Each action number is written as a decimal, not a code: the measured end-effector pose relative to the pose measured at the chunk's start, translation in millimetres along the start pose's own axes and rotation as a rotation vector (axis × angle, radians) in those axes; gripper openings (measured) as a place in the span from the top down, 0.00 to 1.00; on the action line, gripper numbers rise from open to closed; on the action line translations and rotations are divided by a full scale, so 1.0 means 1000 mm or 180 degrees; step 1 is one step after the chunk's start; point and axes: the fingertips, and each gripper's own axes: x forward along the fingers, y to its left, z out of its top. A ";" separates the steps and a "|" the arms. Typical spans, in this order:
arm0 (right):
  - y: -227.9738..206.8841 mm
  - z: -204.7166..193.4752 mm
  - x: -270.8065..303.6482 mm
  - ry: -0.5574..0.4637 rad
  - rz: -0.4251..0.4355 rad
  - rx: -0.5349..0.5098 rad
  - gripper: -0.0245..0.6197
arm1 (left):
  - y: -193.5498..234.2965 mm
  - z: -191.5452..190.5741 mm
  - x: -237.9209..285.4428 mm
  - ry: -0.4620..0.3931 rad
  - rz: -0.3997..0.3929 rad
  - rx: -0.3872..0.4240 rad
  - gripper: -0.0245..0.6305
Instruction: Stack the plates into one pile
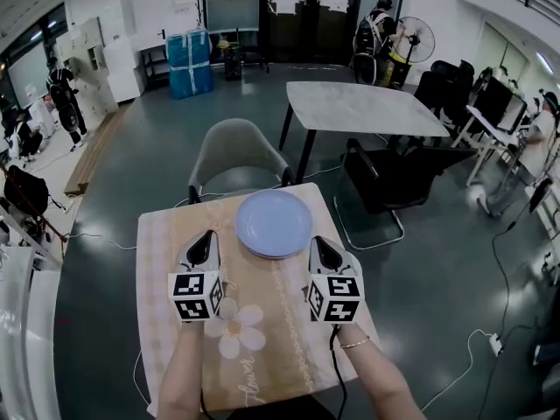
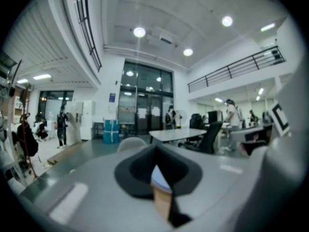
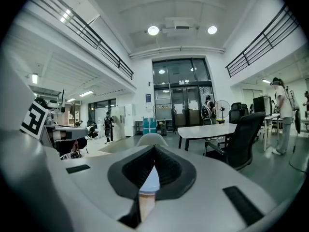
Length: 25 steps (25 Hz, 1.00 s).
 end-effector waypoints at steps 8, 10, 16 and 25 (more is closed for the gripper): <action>0.026 0.003 -0.045 -0.0202 0.0000 0.0030 0.95 | 0.006 0.006 -0.055 -0.0166 -0.0033 -0.0023 0.95; 0.032 0.004 -0.055 -0.0248 0.0009 0.0004 0.95 | 0.008 0.006 -0.068 -0.0196 -0.0026 -0.0029 0.95; 0.046 -0.006 -0.081 -0.0312 -0.0016 0.0034 0.95 | 0.007 0.000 -0.100 -0.0246 -0.0081 -0.0036 0.95; 0.045 -0.018 -0.105 -0.0286 -0.0118 0.0095 0.95 | -0.013 -0.006 -0.117 -0.0214 -0.0202 0.0044 0.95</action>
